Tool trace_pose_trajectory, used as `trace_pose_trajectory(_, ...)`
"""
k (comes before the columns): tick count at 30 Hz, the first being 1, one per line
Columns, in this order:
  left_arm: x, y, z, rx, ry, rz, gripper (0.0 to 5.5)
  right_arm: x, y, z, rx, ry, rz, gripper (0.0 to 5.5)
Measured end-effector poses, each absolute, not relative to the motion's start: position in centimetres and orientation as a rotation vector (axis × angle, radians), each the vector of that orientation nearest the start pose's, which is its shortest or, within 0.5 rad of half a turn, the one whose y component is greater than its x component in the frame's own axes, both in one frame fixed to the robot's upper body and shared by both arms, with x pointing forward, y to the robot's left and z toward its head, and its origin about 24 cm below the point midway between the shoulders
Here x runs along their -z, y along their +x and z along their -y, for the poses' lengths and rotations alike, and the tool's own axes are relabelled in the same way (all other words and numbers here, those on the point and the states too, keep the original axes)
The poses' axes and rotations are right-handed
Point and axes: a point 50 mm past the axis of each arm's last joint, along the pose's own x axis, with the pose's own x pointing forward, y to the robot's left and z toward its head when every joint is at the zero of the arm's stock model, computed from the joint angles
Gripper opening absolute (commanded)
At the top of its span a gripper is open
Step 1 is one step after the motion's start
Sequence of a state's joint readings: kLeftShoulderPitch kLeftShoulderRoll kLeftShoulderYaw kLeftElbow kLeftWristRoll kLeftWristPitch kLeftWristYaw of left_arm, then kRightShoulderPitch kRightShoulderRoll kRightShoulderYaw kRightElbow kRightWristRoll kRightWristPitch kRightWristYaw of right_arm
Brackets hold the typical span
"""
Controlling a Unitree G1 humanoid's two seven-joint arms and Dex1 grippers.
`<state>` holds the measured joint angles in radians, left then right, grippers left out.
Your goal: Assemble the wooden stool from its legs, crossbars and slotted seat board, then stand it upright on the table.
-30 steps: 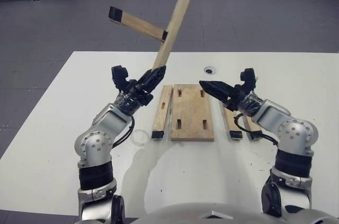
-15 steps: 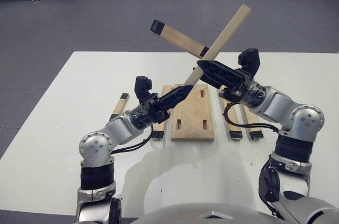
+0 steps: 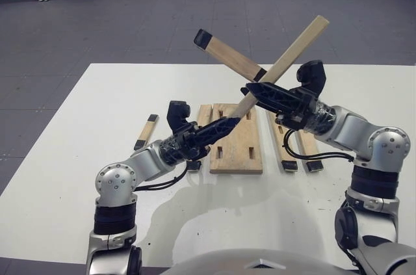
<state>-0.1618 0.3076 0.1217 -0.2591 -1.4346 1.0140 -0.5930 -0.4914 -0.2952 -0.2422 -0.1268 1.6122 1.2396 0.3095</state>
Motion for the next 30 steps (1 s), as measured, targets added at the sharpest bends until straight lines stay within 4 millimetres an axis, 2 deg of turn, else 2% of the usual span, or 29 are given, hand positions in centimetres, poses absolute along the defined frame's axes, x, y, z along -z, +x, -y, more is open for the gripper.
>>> trace_pose_trajectory(2, -13.1, 22.4, -12.8, 1.31, -1.005, -0.262, 2.05, -18.6, 25.7, 12.2, -1.351, 0.916, -0.326, 2.18)
trace_pose_trajectory(4, -13.0, 22.3, -12.8, 1.309, -0.997, -0.271, 2.05, -18.5, 25.7, 12.3, -1.345, 0.909, -0.337, 2.15)
trace_pose_trajectory(5, -13.0, 22.3, -12.8, 1.309, -0.996, -0.272, 2.42, -18.4, 25.7, 12.3, -1.345, 0.909, -0.339, 2.15)
trace_pose_trajectory(11, -13.0, 21.8, -14.3, 1.273, -0.982, -0.322, 3.45, -18.6, 25.8, 13.2, -1.337, 0.893, -0.273, 2.04)
trace_pose_trajectory(14, -14.1, 22.1, -16.4, 1.225, -0.91, -0.297, 3.92, -18.1, 25.9, 14.5, -1.281, 0.869, -0.257, 2.04)
trace_pose_trajectory(17, -13.6, 24.2, -17.4, 1.01, -0.568, -0.336, 4.29, -17.7, 25.9, 15.4, -1.237, 0.855, -0.253, 2.04)
trace_pose_trajectory(20, -11.5, 25.8, -17.1, 0.828, -0.136, -0.405, 4.29, -17.5, 25.9, 15.6, -1.219, 0.851, -0.26, 2.04)
trace_pose_trajectory(22, -10.1, 26.1, -16.0, 0.813, 0.113, -0.432, 4.29, -17.5, 26.0, 15.7, -1.213, 0.851, -0.252, 2.04)
trace_pose_trajectory(24, -8.8, 25.7, -14.2, 0.872, 0.413, -0.427, 4.29, -17.5, 26.2, 15.8, -1.188, 0.838, -0.238, 2.04)
trace_pose_trajectory(26, -8.5, 25.5, -12.6, 0.954, 0.657, -0.362, 4.29, -17.5, 26.4, 16.0, -1.161, 0.826, -0.214, 2.04)
trace_pose_trajectory(28, -8.7, 25.9, -12.5, 0.951, 0.802, -0.314, 4.29, -17.6, 26.5, 16.0, -1.153, 0.818, -0.204, 2.04)
trace_pose_trajectory(30, -8.3, 26.2, -13.4, 0.919, 0.912, -0.332, 4.29, -17.6, 26.6, 16.0, -1.139, 0.811, -0.195, 2.04)
